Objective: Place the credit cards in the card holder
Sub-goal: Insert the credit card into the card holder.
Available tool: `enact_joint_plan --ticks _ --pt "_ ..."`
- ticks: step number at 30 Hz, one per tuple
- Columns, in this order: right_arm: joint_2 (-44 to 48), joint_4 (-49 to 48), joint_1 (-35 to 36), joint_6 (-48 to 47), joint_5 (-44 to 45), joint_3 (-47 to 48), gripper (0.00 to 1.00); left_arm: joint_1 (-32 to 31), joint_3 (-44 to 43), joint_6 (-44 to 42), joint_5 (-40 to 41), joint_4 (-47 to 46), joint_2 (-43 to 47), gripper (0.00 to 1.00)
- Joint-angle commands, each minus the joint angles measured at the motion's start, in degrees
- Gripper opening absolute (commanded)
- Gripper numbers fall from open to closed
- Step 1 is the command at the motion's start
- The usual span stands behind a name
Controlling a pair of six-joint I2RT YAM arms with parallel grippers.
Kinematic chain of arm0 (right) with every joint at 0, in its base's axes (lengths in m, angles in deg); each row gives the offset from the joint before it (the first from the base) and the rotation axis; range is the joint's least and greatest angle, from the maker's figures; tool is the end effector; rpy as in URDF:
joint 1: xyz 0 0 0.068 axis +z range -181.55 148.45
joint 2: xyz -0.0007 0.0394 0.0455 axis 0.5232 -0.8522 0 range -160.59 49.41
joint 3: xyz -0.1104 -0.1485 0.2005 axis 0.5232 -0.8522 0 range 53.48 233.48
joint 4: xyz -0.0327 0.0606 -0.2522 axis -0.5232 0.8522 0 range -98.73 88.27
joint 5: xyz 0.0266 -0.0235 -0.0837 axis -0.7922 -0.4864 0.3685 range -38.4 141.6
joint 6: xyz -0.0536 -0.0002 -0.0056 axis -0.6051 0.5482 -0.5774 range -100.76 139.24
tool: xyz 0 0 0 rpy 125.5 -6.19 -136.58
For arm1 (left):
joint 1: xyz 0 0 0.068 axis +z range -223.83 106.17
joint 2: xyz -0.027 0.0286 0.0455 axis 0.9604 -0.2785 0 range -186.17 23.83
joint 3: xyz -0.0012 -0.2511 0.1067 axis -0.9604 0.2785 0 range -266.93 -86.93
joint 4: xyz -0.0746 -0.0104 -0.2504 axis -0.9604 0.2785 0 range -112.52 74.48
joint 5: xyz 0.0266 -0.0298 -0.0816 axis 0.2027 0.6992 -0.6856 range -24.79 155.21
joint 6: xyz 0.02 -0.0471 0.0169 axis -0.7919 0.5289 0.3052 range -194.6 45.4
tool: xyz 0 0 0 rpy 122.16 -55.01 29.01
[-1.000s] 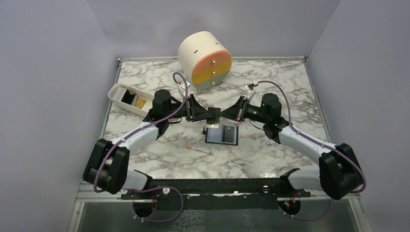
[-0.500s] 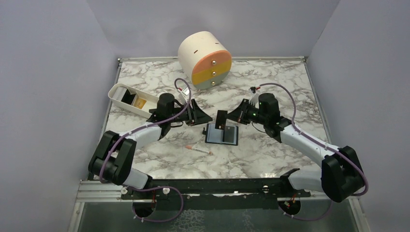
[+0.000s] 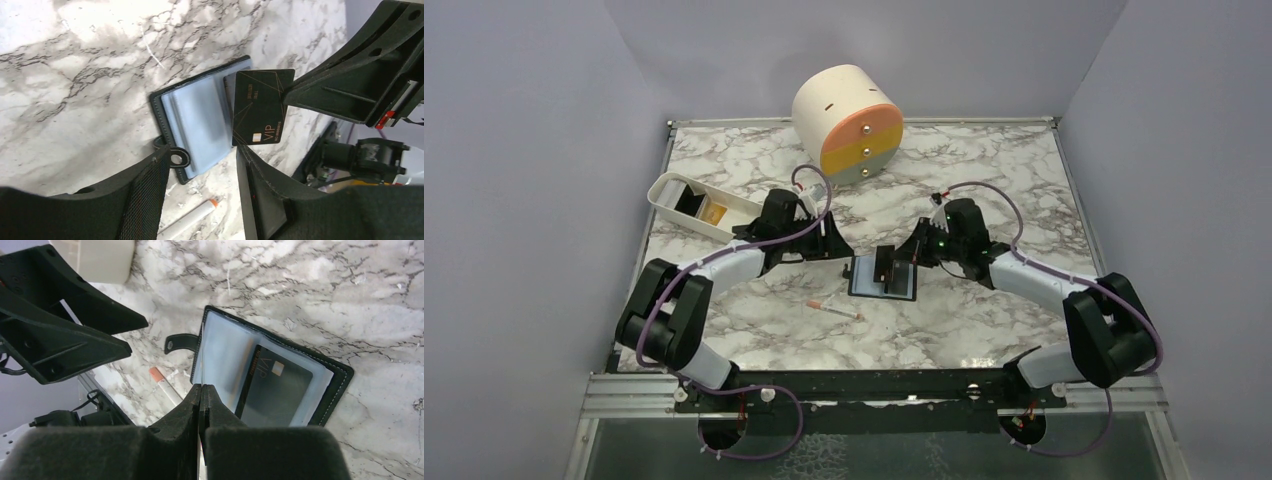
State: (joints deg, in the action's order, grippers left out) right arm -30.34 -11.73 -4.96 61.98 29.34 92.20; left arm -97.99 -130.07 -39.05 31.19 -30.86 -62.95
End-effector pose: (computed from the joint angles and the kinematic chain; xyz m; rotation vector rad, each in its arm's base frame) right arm 0.2457 0.1380 0.1919 0.1092 2.4038 1.0518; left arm 0.2732 -0.1444 0.1917 0.1346 2.3355 -1.2081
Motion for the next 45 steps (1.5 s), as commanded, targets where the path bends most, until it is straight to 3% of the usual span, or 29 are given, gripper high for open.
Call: enact_joint_plan --ticks 1,24,34,45 --pt "-2.5 -3.4 -0.4 -0.4 -2.6 -1.3 0.01 -0.8 -1.0 -5.3 3.5 4.0 -2.5 0.53" --pt "-4.2 -8.0 -6.1 -1.0 -5.8 -5.9 0.01 -5.7 -3.7 -5.8 6.3 3.7 -10.3 0.49" --pt "-9.1 -15.6 -6.4 1.7 -8.3 -8.8 0.01 -6.1 -2.6 -4.9 7.2 3.8 -12.1 0.31" --pt "-8.7 -16.1 -6.5 5.0 -7.0 -10.8 0.01 -6.2 1.3 0.3 10.9 0.9 -9.5 0.02"
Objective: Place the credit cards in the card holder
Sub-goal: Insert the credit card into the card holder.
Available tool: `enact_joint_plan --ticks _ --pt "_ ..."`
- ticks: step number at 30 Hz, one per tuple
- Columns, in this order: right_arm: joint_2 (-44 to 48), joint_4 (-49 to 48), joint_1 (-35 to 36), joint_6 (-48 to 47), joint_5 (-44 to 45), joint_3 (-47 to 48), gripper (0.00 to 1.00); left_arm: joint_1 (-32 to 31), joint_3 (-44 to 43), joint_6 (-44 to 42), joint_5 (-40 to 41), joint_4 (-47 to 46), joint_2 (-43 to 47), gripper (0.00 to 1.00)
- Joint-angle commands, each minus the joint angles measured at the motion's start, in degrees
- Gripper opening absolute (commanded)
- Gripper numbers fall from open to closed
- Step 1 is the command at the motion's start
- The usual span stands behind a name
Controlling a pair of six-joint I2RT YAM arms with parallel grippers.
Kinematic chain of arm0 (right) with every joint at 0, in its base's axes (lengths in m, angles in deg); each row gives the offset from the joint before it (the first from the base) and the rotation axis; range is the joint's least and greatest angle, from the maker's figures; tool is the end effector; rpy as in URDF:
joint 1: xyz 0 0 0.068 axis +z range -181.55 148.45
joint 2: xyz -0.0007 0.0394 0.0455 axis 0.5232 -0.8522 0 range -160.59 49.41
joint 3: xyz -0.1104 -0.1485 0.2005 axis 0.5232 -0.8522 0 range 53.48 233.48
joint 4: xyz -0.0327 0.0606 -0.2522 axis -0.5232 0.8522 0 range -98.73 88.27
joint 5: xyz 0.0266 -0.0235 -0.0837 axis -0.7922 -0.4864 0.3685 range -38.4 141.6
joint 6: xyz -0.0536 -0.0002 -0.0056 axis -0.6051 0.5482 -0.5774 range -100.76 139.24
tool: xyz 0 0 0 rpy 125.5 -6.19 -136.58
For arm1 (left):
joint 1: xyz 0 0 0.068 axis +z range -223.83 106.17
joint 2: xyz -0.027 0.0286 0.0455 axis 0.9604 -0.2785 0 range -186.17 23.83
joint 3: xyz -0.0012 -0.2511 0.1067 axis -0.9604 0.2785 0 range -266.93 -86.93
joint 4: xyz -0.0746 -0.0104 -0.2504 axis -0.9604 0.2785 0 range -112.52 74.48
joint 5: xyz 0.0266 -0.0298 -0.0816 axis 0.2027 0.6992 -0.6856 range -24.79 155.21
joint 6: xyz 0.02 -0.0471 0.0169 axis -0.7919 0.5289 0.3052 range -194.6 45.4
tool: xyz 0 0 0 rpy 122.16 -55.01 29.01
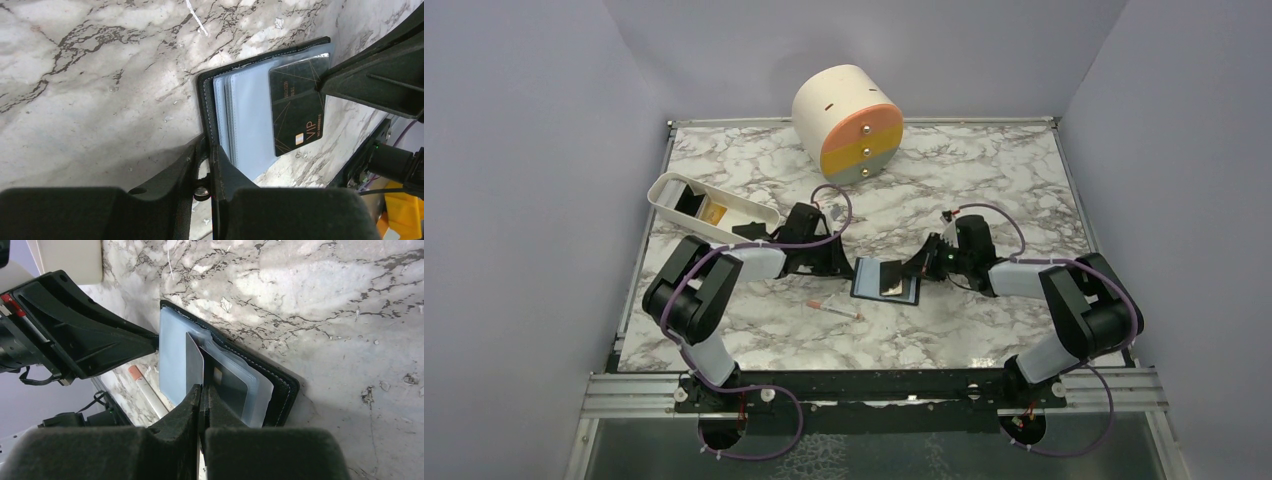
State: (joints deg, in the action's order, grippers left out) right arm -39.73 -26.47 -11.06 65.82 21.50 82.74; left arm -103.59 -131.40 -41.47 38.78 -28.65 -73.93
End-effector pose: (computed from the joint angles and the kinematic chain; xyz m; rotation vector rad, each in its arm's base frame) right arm 0.2453 0.1107 0.1254 0.2709 2.4762 1.1610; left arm 0.2718 -0.1737 0.1370 0.1595 2.5497 -1.0304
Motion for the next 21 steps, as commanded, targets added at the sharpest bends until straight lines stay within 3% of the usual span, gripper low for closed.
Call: enact_joint_plan --ticks 1,8,21 --pt "1.4 -1.2 -0.4 1.3 1.5 -1.8 0.01 -0.6 3.1 3.3 3.4 -1.9 1.7 0.0" --pt "5.5 1.2 -0.4 0.5 5.1 -3.6 0.01 -0.6 4.7 4.6 4.1 -3.3 2.3 0.0" --pt "4.4 2.6 -0.4 0.1 5.8 -3.9 0.01 -0.6 5.5 4.7 4.9 -3.5 2.7 0.0"
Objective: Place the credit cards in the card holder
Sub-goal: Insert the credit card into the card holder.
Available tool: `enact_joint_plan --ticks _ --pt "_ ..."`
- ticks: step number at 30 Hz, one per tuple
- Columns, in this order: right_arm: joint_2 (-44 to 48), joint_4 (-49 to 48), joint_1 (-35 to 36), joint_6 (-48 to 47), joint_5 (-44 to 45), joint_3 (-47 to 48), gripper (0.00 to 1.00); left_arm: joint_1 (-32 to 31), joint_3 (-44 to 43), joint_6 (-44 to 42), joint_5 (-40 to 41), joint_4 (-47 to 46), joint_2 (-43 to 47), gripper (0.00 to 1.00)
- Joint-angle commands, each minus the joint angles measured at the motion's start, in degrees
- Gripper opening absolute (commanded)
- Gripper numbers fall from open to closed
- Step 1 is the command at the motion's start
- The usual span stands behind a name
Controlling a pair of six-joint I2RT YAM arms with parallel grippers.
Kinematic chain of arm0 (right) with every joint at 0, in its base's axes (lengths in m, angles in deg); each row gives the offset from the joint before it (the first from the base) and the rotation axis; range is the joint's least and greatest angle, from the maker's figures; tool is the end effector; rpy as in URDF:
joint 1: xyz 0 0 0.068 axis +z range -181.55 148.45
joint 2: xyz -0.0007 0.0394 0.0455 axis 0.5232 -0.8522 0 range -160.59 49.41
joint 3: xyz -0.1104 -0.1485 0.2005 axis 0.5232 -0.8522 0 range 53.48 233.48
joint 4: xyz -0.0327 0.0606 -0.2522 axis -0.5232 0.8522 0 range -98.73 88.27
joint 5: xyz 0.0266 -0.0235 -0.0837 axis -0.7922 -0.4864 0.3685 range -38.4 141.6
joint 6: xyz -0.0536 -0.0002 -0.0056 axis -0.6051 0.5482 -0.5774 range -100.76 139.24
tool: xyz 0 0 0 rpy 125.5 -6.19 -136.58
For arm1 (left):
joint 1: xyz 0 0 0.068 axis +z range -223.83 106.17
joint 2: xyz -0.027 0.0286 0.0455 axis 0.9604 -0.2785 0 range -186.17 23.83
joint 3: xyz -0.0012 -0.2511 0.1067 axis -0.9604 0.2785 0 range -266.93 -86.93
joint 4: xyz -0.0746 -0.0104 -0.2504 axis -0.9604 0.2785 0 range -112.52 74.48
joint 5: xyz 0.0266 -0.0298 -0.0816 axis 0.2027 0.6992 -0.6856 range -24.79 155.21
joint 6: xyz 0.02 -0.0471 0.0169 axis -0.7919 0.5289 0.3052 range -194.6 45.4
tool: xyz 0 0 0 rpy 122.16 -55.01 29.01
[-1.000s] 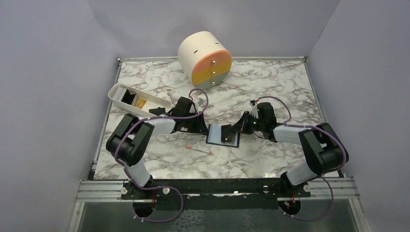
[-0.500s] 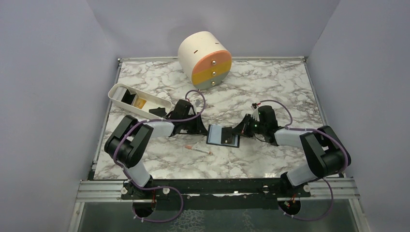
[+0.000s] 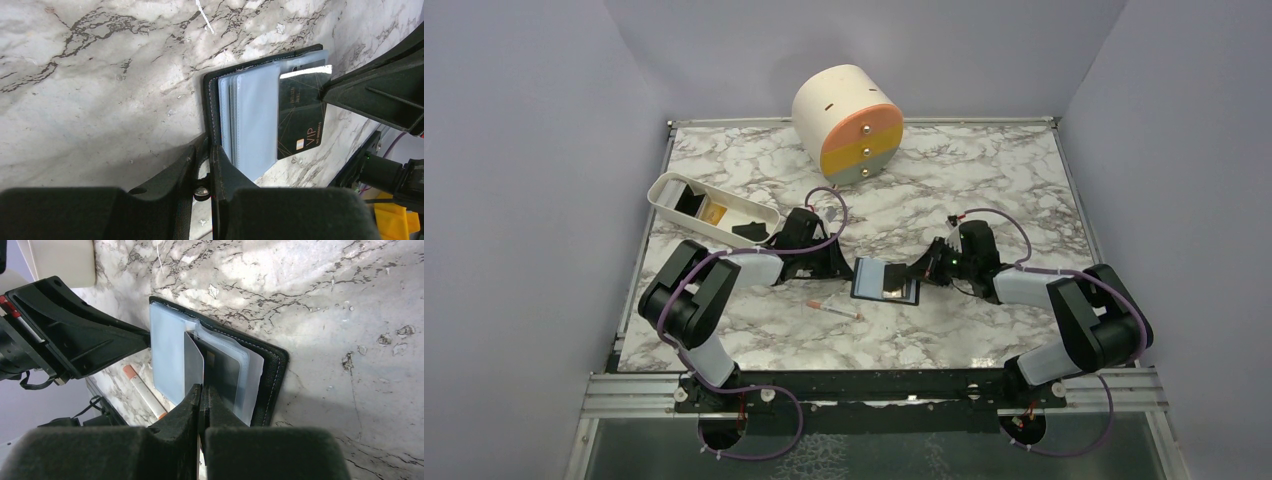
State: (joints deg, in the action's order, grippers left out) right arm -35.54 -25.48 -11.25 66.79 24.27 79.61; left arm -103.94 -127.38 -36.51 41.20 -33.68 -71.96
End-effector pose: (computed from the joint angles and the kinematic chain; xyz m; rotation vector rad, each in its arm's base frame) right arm 0.2319 0.1032 0.1272 0.3229 2.4660 1.1125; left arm 0.2623 -0.1689 0.1346 0.0504 2.5176 -1.0359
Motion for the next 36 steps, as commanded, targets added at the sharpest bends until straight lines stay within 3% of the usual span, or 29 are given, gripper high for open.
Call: enact_joint_plan --ticks 1,21,36 --pt "0.6 1.9 -0.2 -0.9 3.3 -0.7 0.01 -0.3 1.5 -0.2 2.4 1.6 0.8 0.0" --pt "1.2 1.4 -0.3 -0.5 3.8 -1.7 0.01 -0.3 1.3 -0.2 2.6 1.8 0.7 0.0" --pt "-4.1 -6.6 -0.3 -0.1 -2.5 -1.1 0.01 -0.6 1.7 -0.4 1.0 0.6 -0.2 0.0"
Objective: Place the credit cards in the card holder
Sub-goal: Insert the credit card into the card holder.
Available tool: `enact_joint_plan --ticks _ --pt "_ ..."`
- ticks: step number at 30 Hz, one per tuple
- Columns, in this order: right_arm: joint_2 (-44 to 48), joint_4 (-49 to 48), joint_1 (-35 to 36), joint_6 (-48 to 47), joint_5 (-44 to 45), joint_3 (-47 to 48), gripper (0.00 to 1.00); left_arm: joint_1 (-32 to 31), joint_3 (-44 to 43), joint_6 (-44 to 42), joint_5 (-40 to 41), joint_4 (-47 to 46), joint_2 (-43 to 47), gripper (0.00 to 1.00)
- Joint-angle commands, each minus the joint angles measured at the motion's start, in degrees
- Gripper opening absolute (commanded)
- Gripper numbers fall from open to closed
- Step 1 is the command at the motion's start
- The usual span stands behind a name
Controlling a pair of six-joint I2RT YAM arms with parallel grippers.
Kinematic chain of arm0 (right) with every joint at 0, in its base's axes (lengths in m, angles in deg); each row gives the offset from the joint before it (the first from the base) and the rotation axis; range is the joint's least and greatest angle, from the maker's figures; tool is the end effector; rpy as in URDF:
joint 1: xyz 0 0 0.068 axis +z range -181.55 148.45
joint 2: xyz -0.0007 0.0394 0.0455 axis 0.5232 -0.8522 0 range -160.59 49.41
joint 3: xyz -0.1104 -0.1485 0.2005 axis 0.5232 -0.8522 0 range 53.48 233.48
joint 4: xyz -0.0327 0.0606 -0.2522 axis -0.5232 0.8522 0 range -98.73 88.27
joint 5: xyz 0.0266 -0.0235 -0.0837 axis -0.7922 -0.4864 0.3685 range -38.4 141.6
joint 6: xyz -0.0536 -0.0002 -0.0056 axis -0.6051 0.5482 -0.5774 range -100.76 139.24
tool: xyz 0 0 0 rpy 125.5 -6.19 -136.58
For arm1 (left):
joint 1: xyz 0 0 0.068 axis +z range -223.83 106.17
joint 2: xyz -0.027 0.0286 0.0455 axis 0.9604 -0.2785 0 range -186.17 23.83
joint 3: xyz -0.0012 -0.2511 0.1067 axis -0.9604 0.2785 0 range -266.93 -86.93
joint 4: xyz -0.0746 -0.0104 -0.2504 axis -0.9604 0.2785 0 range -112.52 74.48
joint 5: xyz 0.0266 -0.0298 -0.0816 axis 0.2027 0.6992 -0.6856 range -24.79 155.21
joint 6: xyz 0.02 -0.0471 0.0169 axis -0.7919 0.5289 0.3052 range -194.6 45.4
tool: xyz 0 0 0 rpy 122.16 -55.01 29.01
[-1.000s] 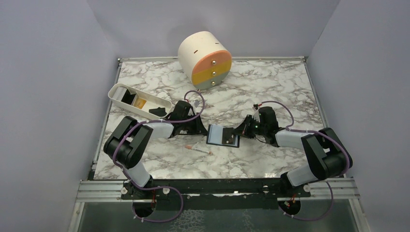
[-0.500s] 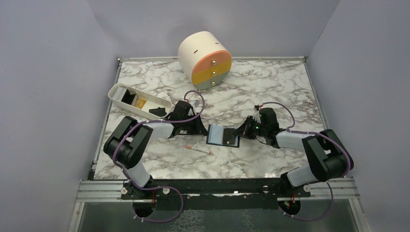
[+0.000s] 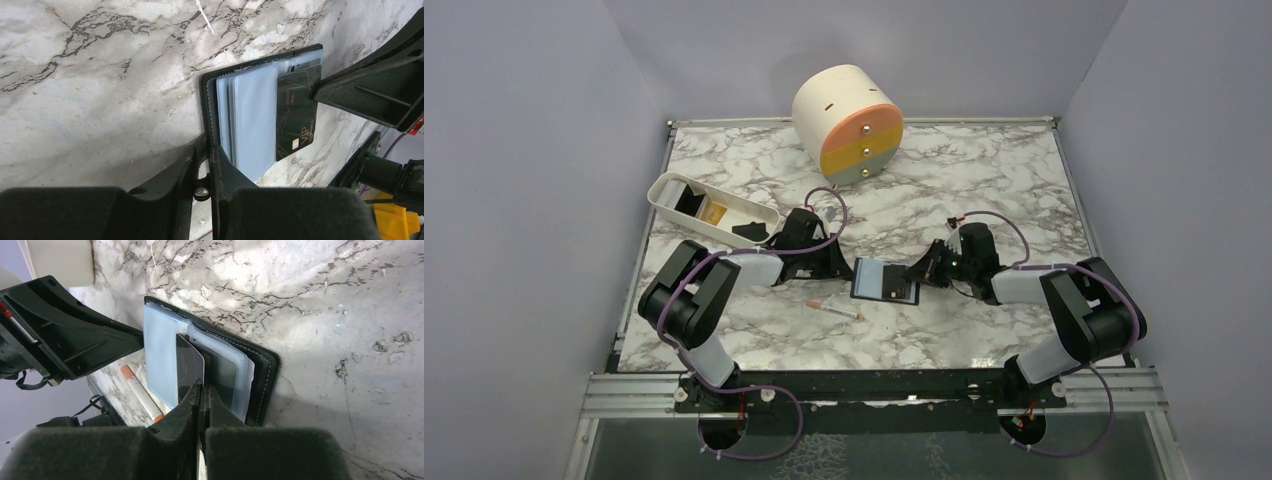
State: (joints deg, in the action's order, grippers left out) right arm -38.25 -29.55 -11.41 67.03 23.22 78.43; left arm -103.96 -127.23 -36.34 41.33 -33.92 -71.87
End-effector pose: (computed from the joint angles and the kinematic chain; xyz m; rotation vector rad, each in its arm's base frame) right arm 0.2320 0.1030 0.1168 0.3198 2.4661 1.1347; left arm 0.2620 -0.1688 0.1346 0.0467 2.5148 -1.0359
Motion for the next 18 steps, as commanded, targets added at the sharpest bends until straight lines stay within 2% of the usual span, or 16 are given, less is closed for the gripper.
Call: enact_joint_plan --ticks 1,18 --pt "-1.6 -2.5 -0.1 -0.3 -1.6 0.2 0.01 -0.7 1.5 -0.5 0.8 0.8 -0.3 0.0" --pt "-2.0 -10.6 -0.1 4.2 2.2 -2.5 0.01 -1.2 4.1 4.4 -0.1 -2.9 0.6 0.0"
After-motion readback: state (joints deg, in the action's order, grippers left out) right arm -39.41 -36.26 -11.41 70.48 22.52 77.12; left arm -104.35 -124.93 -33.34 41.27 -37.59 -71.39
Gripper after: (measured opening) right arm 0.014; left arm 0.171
